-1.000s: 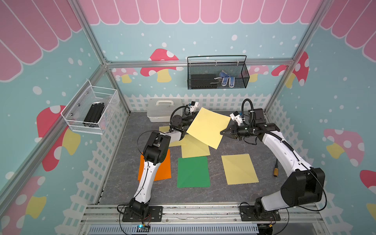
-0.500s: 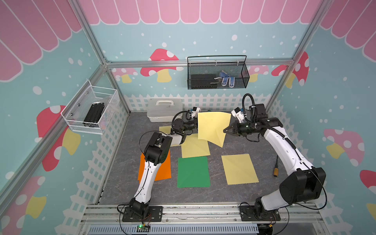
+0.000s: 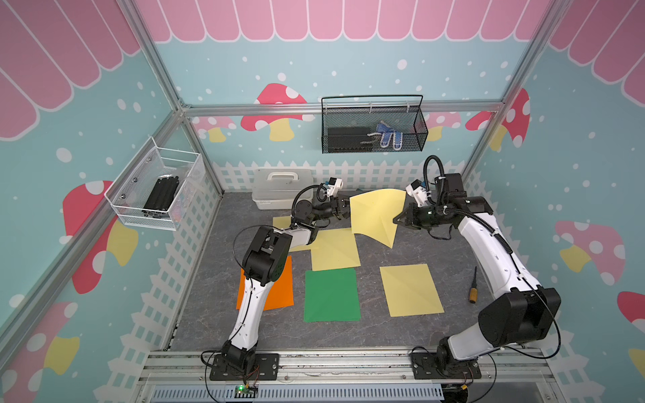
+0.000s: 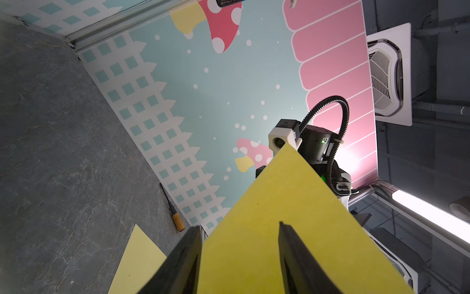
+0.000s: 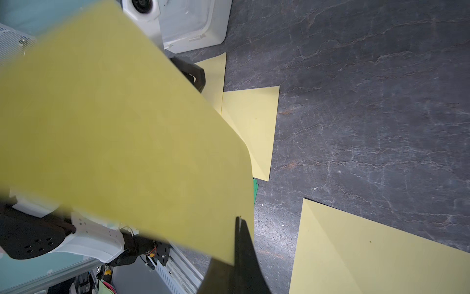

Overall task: Sort the scattered colored papers by color
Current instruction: Pick up the colored paper from the center of the board.

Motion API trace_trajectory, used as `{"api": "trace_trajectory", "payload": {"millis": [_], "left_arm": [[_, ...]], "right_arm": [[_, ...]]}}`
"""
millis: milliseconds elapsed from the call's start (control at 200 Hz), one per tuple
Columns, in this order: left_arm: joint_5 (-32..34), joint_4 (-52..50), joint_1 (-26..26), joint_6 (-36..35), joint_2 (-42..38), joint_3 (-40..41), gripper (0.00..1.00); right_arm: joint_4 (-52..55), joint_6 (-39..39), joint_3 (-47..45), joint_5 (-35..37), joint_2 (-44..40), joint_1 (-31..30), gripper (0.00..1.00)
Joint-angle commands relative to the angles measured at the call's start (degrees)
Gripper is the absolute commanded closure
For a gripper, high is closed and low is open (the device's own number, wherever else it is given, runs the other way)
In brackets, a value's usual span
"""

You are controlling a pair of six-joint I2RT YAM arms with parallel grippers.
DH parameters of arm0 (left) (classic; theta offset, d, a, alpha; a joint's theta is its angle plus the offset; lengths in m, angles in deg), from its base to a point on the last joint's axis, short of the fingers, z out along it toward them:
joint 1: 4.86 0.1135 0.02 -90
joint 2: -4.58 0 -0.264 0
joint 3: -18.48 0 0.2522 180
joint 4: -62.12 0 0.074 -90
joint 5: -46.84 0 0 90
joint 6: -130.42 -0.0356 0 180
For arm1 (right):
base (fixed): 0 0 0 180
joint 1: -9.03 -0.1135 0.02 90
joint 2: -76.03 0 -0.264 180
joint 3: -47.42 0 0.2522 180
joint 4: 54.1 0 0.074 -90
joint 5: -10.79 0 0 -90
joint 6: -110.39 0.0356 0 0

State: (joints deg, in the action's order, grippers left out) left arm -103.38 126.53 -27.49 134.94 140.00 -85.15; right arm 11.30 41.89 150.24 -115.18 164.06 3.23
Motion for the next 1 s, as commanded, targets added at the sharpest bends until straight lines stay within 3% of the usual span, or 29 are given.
{"api": "trace_trajectory", "payload": {"millis": [0,310,786,996], "left_arm": [[-0.59,2.96,-0.13,0.57,-1.95,0.66,0.48],[0.11,2.95,-0.13,0.1,-2.1,1.41,0.48],[0.9,2.95,0.26,1.54,-0.92,-2.75,0.47],[2.03,2.95,0.07,1.76,-0.5,-2.67,0.49]], "right_arm": [[0.3,-1.28,1.97,-0.58,1.04,0.36,0.98],[-2.02,0.58,2.4,-3.33,1.57,1.61,0.97],[-15.87,10.92,-6.17,-19.08,-3.6,4.35,0.97],[-15.37,9.48,-6.48,-18.36,-3.23,4.4,0.94]]}}
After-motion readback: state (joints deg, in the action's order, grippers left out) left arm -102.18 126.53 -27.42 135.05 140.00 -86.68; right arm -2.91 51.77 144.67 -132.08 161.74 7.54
